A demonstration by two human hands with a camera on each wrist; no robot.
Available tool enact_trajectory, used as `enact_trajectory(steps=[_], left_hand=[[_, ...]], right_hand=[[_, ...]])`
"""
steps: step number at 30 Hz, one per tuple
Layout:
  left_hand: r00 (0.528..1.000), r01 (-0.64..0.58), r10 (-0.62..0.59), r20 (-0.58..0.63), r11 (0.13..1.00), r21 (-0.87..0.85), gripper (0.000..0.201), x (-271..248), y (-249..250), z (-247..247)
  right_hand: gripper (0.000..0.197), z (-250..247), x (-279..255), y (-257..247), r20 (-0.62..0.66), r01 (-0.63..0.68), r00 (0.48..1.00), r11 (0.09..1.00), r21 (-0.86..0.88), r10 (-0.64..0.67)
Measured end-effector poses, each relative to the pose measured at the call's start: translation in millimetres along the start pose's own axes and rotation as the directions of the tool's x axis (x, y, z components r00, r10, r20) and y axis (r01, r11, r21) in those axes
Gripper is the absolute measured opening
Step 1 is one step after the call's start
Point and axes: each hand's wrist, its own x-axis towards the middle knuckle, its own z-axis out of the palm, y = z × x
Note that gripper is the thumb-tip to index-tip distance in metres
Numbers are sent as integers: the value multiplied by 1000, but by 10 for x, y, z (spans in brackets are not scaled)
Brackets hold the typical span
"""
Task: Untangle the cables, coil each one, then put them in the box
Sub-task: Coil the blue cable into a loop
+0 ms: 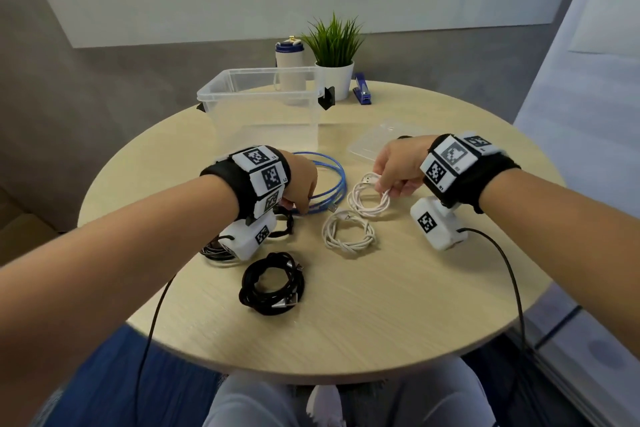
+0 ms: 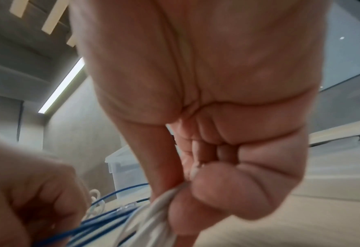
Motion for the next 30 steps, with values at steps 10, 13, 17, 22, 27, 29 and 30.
enact_trajectory(steps=[10,13,17,22,27,29,30], left_hand=[[958,-81,-88,-274,831,-550,29,-7,-426,-232],[911,-150,-170,-377,714,-683,29,-58,-531,-310],[842,-281,-256,-474,543,-792,29,-152,-645,-378],[753,-433,-320,-575,417,-799,28,-294,-733,-401],[666,-538,-382,-640,348,-768,29,-392,-735,-456],[642,-575,-403,-652,309,-757,29,-444,-745,-499],[628,-597,-412,-660,290,-748,29,-475,-749,-522]], right_hand=[[17,16,-4,-84,-36,-10,999,994,-107,6],[19,-19,-50,-185,-103,51,993,994,-95,-60],[21,2,-53,-327,-152,136,980,990,41,-128],[7,37,-46,-488,-137,178,981,927,329,-140],[15,53,-54,-587,-140,198,977,918,344,-158],[25,60,-45,-593,-138,198,975,960,197,-173],[29,63,-39,-591,-151,189,974,974,124,-170]])
